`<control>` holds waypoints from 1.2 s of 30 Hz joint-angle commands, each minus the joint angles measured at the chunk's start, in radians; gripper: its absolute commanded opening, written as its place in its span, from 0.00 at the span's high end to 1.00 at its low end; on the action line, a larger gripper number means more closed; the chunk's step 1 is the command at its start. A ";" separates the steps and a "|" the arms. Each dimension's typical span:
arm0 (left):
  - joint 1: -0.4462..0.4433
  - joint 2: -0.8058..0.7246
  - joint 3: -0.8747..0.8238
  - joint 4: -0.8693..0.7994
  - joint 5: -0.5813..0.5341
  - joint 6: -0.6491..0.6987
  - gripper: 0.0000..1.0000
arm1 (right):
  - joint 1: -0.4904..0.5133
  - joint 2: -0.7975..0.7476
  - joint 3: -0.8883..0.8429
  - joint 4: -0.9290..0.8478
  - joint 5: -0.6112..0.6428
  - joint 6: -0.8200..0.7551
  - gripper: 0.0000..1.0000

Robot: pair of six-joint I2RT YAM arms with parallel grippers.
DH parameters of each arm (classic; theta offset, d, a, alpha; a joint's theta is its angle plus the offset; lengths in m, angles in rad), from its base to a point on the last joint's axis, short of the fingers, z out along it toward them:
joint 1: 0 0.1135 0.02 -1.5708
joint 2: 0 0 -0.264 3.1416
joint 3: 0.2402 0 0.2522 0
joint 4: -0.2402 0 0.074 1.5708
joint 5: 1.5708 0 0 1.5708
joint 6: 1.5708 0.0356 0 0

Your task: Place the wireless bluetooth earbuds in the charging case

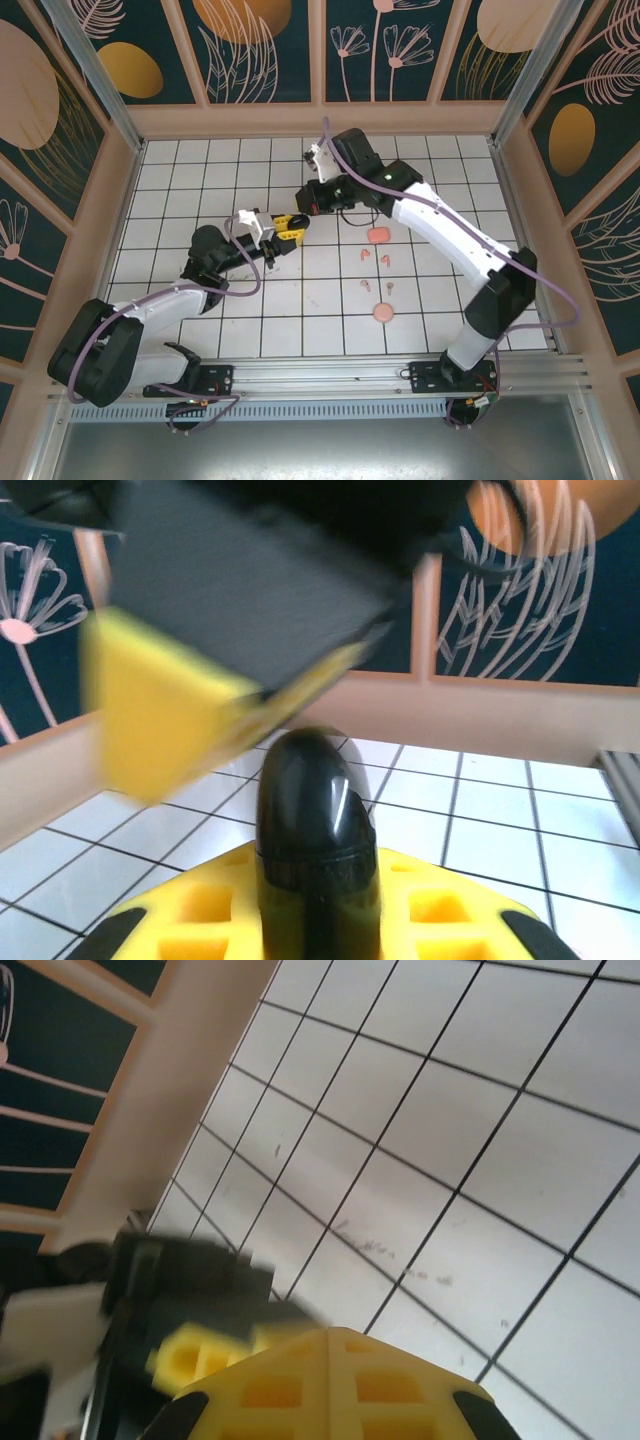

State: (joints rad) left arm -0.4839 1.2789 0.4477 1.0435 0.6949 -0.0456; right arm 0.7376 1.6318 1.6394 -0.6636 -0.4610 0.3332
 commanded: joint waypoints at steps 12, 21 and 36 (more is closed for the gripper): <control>0.007 0.074 0.039 -0.106 -0.230 -0.301 1.00 | -0.101 -0.433 -0.542 0.268 0.457 0.313 0.84; 0.008 0.284 0.132 -0.353 -0.218 -0.509 1.00 | -0.101 -0.504 -0.780 0.249 0.588 0.356 0.53; 0.127 0.547 0.141 -0.303 -0.154 -0.565 0.94 | -0.119 -0.496 -0.872 0.220 0.679 0.337 0.38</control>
State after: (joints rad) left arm -0.3817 1.7962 0.5766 0.6991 0.5087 -0.5865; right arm 0.6296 1.1473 0.7727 -0.4263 0.1860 0.6796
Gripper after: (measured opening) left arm 0.210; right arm 0.624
